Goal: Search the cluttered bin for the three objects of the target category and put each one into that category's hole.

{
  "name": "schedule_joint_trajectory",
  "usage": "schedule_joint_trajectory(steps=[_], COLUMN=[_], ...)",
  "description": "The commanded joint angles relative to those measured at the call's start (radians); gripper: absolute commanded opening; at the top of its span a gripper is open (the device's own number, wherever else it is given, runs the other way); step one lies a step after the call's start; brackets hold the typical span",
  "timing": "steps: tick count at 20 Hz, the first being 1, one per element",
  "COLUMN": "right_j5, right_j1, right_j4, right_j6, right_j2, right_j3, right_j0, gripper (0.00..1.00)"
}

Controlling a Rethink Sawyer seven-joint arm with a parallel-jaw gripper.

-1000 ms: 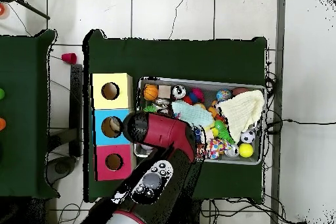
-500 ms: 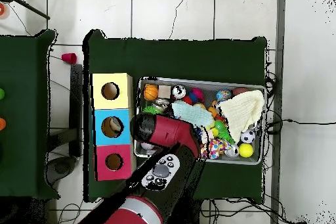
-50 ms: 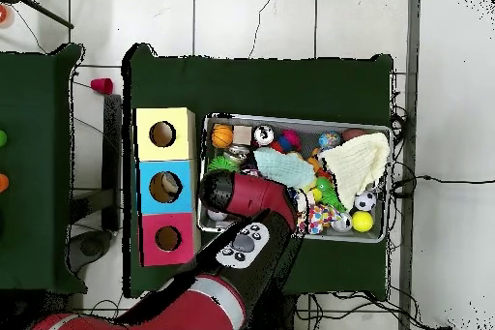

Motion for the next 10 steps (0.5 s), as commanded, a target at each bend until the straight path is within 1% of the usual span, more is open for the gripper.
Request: schedule_joint_trajectory(steps=[1,4,8,9,10], right_j5=[-0.033,-0.013,0.021,0.028,0.055], right_j1=[0.072,0.083,0.080,0.078,0.057], right_j4=[-0.020,-0.018,-0.015,-0.013,-0.014], right_j6=[0.089,0.112,0.113,0.110,0.102], right_j2=[0.072,0.032,-0.003,-0.008,-0.015], right_j3=[-0.019,-0.034,-0.051,-0.054,-0.049], right_j0=[0.020,0.056,0.082,0.084,0.087], gripper=[0.00,0.00,0.00,0.00,0.00])
